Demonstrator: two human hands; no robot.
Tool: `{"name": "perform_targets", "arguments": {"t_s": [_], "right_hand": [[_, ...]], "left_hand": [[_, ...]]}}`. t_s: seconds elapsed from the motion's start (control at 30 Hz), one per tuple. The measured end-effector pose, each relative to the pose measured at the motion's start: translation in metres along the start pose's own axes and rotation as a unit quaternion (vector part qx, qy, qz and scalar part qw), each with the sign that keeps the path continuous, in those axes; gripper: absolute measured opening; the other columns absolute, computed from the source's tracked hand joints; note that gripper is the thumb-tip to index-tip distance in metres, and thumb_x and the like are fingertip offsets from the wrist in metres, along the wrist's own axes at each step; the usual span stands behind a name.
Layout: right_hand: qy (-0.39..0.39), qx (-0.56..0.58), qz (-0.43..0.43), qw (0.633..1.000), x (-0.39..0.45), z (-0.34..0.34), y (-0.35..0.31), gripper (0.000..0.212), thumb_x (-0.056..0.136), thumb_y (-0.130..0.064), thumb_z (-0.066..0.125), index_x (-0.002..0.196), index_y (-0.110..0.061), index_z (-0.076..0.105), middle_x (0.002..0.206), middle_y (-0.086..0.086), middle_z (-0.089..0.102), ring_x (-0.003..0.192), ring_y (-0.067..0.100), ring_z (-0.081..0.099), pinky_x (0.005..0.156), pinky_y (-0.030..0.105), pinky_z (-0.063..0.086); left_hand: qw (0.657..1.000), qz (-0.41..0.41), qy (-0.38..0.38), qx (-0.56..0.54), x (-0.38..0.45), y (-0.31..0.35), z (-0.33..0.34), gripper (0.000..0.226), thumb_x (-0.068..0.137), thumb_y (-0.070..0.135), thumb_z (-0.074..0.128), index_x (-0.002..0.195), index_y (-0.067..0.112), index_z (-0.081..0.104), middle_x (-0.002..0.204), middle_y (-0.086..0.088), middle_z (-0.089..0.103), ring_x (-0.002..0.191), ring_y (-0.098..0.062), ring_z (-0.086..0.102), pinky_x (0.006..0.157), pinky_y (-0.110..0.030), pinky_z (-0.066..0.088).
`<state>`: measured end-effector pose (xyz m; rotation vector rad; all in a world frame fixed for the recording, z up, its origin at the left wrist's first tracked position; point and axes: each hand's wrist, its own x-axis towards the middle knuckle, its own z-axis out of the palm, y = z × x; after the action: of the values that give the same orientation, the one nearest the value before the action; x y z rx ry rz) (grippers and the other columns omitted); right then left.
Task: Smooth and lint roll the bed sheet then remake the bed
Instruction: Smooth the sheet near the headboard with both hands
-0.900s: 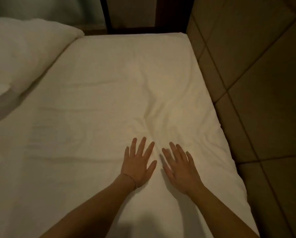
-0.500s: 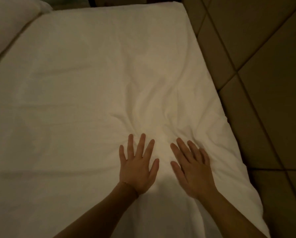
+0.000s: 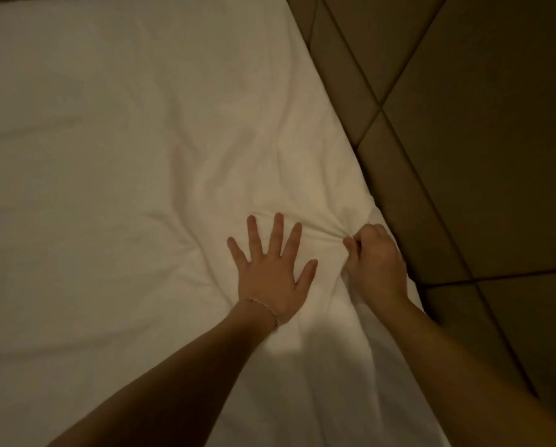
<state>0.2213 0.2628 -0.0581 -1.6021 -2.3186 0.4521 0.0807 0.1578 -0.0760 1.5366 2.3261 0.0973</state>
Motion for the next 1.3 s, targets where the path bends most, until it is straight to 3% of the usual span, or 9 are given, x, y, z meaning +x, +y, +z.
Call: {"name": "perform_targets", "arguments": {"t_s": [0.23, 0.4, 0.53, 0.67, 0.83, 0.93, 1.03, 1.13, 1.3], "right_hand": [[0.008, 0.077, 0.086, 0.993, -0.01, 0.001, 0.021, 0.024, 0.097, -0.035, 0.055, 0.085, -0.013, 0.054, 0.092, 0.002, 0.052, 0.085, 0.02, 0.048, 0.073, 0.035, 0.042], [0.04, -0.031, 0.081, 0.995, -0.052, 0.01, 0.025, 0.035, 0.098, -0.046, 0.046, 0.106, -0.014, 0.058, 0.109, 0.007, 0.055, 0.096, 0.024, 0.047, 0.083, 0.037, 0.039], [0.062, -0.014, 0.008, 0.998, -0.045, -0.003, 0.037, 0.029, 0.099, -0.03, 0.051, 0.077, -0.011, 0.049, 0.079, 0.008, 0.052, 0.073, 0.026, 0.048, 0.065, 0.038, 0.04], [0.046, 0.062, 0.0, 0.997, -0.033, -0.025, 0.037, 0.026, 0.095, -0.016, 0.06, 0.074, -0.009, 0.047, 0.077, 0.002, 0.047, 0.071, 0.018, 0.044, 0.062, 0.026, 0.028], [0.01, 0.079, 0.129, 0.988, -0.049, -0.013, 0.053, 0.017, 0.098, -0.025, 0.054, 0.088, -0.011, 0.057, 0.093, 0.001, 0.051, 0.09, 0.024, 0.051, 0.078, 0.037, 0.043], [0.01, 0.042, 0.127, 0.991, -0.068, -0.018, 0.054, 0.032, 0.098, -0.041, 0.05, 0.107, -0.012, 0.061, 0.112, 0.006, 0.055, 0.103, 0.024, 0.048, 0.09, 0.036, 0.037], [0.05, 0.002, 0.201, 0.978, -0.106, -0.024, 0.061, 0.047, 0.093, -0.05, 0.046, 0.118, -0.013, 0.06, 0.124, 0.009, 0.053, 0.112, 0.029, 0.047, 0.094, 0.041, 0.034], [0.103, -0.025, 0.241, 0.965, -0.138, -0.013, 0.072, 0.045, 0.093, -0.046, 0.045, 0.113, -0.011, 0.066, 0.114, 0.018, 0.06, 0.099, 0.04, 0.054, 0.086, 0.049, 0.043], [0.179, 0.087, 0.256, 0.946, -0.134, -0.016, 0.081, 0.019, 0.095, -0.019, 0.056, 0.093, -0.005, 0.07, 0.093, 0.014, 0.065, 0.082, 0.034, 0.059, 0.073, 0.034, 0.044]], "left_hand": [[1.0, 0.016, -0.007, 0.023, 0.004, 0.007, 0.004, 0.069, 0.095, 0.067, -0.005, 0.157, 0.039, -0.012, 0.165, 0.005, -0.024, 0.147, -0.035, -0.032, 0.113, -0.07, -0.012], [0.999, 0.011, 0.003, 0.035, 0.003, 0.006, 0.008, 0.073, 0.091, 0.068, -0.013, 0.158, 0.038, -0.012, 0.166, 0.001, -0.023, 0.148, -0.036, -0.03, 0.114, -0.069, -0.009], [1.0, 0.024, 0.005, 0.02, 0.001, 0.01, 0.009, 0.068, 0.096, 0.069, 0.002, 0.157, 0.042, -0.008, 0.166, -0.001, -0.02, 0.147, -0.038, -0.03, 0.114, -0.069, -0.011], [1.0, 0.013, 0.025, -0.005, 0.003, 0.017, 0.011, 0.068, 0.096, 0.072, 0.004, 0.157, 0.044, -0.01, 0.167, 0.0, -0.018, 0.148, -0.038, -0.029, 0.115, -0.068, -0.014], [0.999, 0.026, 0.015, 0.037, -0.005, 0.023, 0.018, 0.073, 0.094, 0.073, -0.001, 0.158, 0.039, -0.011, 0.167, -0.004, -0.019, 0.147, -0.04, -0.03, 0.115, -0.068, -0.011], [0.999, 0.021, 0.011, 0.036, -0.008, 0.03, 0.02, 0.074, 0.094, 0.071, 0.0, 0.159, 0.035, -0.008, 0.167, -0.007, -0.017, 0.147, -0.041, -0.028, 0.116, -0.068, -0.008], [0.998, 0.058, -0.01, 0.037, -0.022, 0.044, 0.023, 0.079, 0.092, 0.07, -0.007, 0.16, 0.031, -0.006, 0.167, -0.008, -0.017, 0.149, -0.039, -0.026, 0.119, -0.065, -0.006], [0.993, 0.115, -0.024, 0.031, -0.043, 0.061, 0.035, 0.075, 0.094, 0.07, 0.001, 0.16, 0.033, -0.002, 0.167, -0.004, -0.016, 0.15, -0.036, -0.024, 0.12, -0.062, -0.006], [0.987, 0.153, -0.034, 0.035, -0.068, 0.085, 0.044, 0.074, 0.097, 0.067, 0.011, 0.16, 0.03, -0.001, 0.168, 0.0, -0.012, 0.15, -0.036, -0.025, 0.119, -0.062, -0.008]]}}
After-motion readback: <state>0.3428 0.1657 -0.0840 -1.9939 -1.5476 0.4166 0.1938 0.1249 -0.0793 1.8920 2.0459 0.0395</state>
